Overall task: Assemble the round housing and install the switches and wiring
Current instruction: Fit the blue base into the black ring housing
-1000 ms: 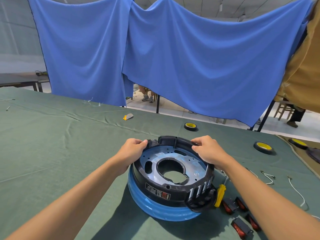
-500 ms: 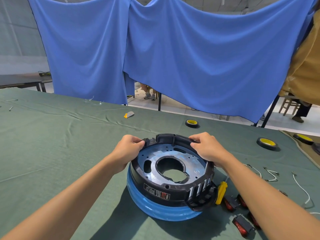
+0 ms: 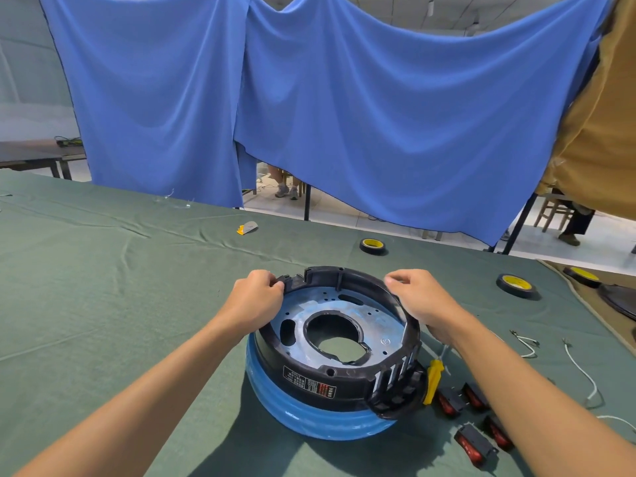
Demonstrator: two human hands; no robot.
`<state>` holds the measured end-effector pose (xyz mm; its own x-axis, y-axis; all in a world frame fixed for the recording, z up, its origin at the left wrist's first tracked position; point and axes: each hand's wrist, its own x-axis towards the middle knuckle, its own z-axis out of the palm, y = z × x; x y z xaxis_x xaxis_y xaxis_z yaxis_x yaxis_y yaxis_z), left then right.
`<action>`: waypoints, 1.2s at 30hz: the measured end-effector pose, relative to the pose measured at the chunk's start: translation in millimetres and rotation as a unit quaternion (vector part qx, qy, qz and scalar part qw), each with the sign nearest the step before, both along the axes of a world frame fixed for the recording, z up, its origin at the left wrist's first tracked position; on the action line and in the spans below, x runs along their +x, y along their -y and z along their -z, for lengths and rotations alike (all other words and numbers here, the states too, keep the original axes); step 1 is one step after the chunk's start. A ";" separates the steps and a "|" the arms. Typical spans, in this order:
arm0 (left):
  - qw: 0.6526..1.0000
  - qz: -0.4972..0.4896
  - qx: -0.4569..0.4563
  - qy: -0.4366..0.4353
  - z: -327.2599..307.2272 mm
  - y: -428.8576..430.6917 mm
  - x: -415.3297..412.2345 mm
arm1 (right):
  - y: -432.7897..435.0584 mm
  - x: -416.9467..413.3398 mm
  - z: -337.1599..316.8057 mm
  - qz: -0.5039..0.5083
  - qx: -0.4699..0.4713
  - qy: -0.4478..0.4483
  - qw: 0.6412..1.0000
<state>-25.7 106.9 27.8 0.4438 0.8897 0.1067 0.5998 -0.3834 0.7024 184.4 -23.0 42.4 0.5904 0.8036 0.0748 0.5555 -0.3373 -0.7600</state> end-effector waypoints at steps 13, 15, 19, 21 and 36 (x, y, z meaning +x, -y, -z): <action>0.913 0.333 0.131 -0.198 -11.9 50.6 24.4 | 12.0 -16.9 10.9 0.062 -0.006 -0.002 0.998; 0.916 0.326 0.153 -0.174 -12.1 51.6 22.7 | 14.1 -18.2 8.5 0.068 -0.016 0.005 0.998; 0.917 0.325 0.183 -0.142 -11.3 50.5 18.4 | 21.2 -13.8 -0.3 0.090 -0.056 0.087 0.991; 0.913 0.325 0.171 -0.179 -7.8 49.6 18.2 | 24.6 -17.3 -11.1 0.065 -0.108 0.139 0.982; 0.904 0.356 0.097 -0.217 -7.5 47.0 20.2 | 22.2 -33.5 -38.3 0.046 -0.181 0.222 0.957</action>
<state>-5.5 59.9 35.3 0.9341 0.3453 -0.0913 0.3552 -0.8716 0.3378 150.9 -45.2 80.7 0.6339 0.7710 0.0612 0.7525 -0.5965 -0.2793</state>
